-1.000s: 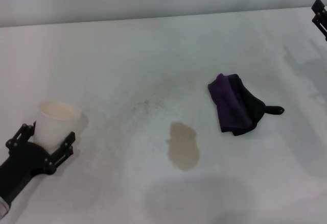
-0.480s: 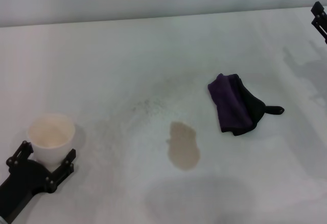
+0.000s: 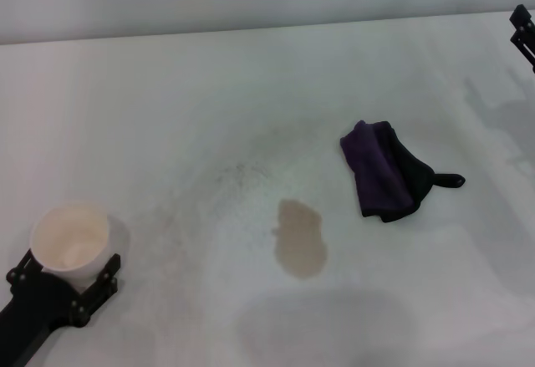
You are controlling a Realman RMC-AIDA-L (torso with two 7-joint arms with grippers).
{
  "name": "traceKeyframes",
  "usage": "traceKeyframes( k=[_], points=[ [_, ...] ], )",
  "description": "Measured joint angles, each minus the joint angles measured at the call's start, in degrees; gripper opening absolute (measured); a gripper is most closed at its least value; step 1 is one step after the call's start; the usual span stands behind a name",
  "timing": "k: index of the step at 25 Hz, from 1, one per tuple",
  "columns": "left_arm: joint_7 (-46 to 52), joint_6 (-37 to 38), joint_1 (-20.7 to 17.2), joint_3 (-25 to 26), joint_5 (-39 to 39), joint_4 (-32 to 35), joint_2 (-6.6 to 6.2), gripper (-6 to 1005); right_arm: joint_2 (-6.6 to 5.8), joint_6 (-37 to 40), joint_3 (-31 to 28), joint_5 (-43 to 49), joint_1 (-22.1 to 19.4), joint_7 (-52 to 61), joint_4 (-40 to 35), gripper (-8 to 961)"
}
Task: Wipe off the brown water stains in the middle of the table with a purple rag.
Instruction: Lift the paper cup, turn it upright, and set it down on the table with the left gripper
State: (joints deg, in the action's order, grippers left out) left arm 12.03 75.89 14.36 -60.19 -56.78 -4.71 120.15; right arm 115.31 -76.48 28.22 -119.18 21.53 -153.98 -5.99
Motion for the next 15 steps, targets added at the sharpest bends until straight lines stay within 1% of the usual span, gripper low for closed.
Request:
traceKeyframes(
  k=[4,10,15],
  points=[
    [-0.6,0.9,-1.1,0.0,0.0,0.0,0.06,812,0.0,0.1,0.4,0.0,0.0,0.0,0.1,830],
    [-2.3,4.5,-3.2,0.0,0.1,-0.1,0.09,814,0.0,0.2,0.8,0.1,0.0,0.0,-0.1,830],
    [-2.7,5.4,-3.8,0.0,0.4,-1.3,0.09,833,0.0,0.0,1.4,0.1,-0.1,0.0,-0.1,829]
  ],
)
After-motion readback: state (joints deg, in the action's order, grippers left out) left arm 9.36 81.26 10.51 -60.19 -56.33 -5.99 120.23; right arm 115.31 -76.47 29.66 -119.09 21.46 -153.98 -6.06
